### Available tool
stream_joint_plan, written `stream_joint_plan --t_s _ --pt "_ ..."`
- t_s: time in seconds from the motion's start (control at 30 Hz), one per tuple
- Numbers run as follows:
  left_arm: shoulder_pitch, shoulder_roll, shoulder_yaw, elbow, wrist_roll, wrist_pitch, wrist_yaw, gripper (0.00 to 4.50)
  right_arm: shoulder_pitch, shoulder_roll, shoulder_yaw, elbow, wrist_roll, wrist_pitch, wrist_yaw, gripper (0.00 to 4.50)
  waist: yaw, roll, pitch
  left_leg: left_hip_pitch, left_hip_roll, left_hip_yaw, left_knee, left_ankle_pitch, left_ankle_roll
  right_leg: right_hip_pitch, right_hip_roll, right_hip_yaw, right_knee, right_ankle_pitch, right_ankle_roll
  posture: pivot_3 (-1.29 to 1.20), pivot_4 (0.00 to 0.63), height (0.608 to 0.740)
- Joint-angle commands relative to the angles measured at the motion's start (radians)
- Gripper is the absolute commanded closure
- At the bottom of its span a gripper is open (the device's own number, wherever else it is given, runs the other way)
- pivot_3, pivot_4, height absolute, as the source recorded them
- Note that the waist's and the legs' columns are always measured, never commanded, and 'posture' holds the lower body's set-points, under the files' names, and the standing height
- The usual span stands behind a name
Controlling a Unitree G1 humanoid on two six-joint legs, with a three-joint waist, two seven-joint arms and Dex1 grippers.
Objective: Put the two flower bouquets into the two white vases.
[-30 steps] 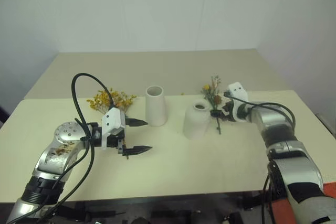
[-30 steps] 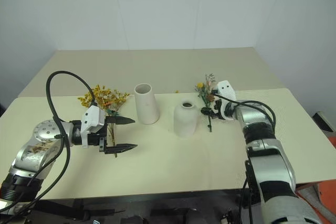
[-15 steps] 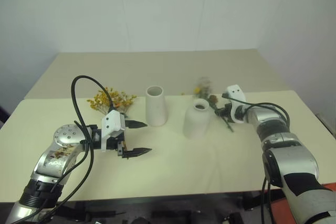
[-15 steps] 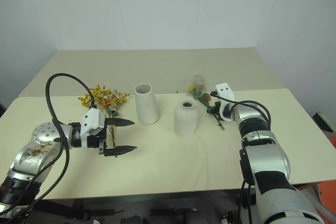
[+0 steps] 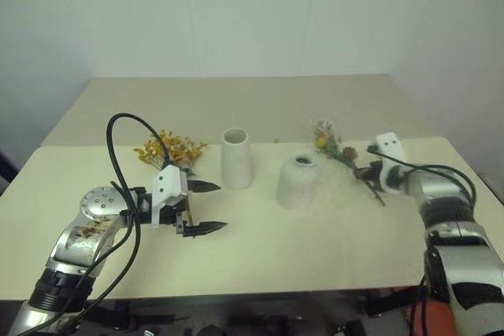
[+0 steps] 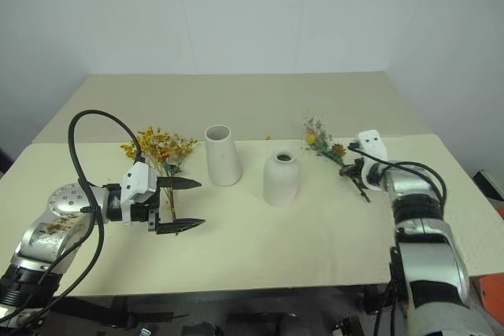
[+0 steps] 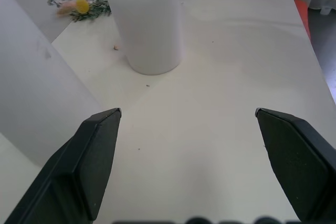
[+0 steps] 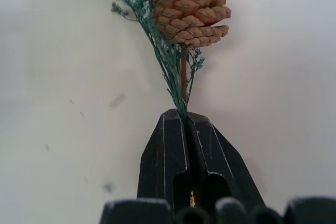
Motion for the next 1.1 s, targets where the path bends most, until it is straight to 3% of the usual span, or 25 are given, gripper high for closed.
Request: stream_joint_plan --t_s 0.03,0.2,0.4,0.67,0.9,1.1 --pt "-0.029 -0.001 0.019 0.005 -0.017 -0.012 -0.007 0.00 0.078 0.007 -0.123 -0.328 0.076 0.050 -0.083 4.45 -0.005 0.001 0.000 0.000 0.000 0.000 0.000 0.000 0.000 0.000 0.000 0.001 0.000 0.000 0.000 0.00 0.150 0.740" --pt "-0.063 -0.033 0.051 0.024 -0.080 0.017 -0.005 0.00 0.207 0.120 -0.285 -0.731 0.188 -0.032 -0.200 4.45 -0.004 0.001 0.001 0.001 0.000 0.000 0.000 0.000 0.000 0.000 0.001 0.001 0.001 0.000 0.000 0.00 0.150 0.740" --pt "-0.089 -0.032 0.047 0.033 -0.097 0.031 -0.010 0.00 0.238 0.255 -0.319 -0.995 0.337 -0.071 -0.258 4.45 0.000 0.001 0.001 0.000 0.000 0.000 0.000 0.000 0.000 0.000 0.000 0.000 0.001 0.000 0.000 0.00 0.150 0.740" --pt "-0.097 -0.056 0.063 0.006 -0.138 0.066 0.007 0.00 0.182 0.415 -0.251 -1.043 0.437 -0.155 -0.325 4.45 -0.001 0.002 0.001 0.001 0.000 0.000 0.000 0.000 0.000 0.000 0.000 0.000 0.001 0.000 0.000 0.00 0.150 0.740" --pt "-0.087 -0.070 0.045 -0.028 -0.140 0.084 0.033 0.00 0.199 0.512 -0.111 -0.931 0.347 -0.386 -0.294 4.45 0.000 0.002 0.001 0.001 0.000 -0.001 0.000 0.000 0.000 0.000 0.000 0.000 0.001 0.000 0.000 0.00 0.150 0.740" --pt "-0.080 -0.076 0.046 -0.044 -0.142 0.098 0.043 0.00 0.207 0.554 -0.052 -0.869 0.341 -0.464 -0.285 4.45 0.000 0.002 0.001 0.001 0.000 -0.001 0.000 0.000 0.000 0.000 0.000 0.000 0.001 0.000 0.000 0.00 0.150 0.740"
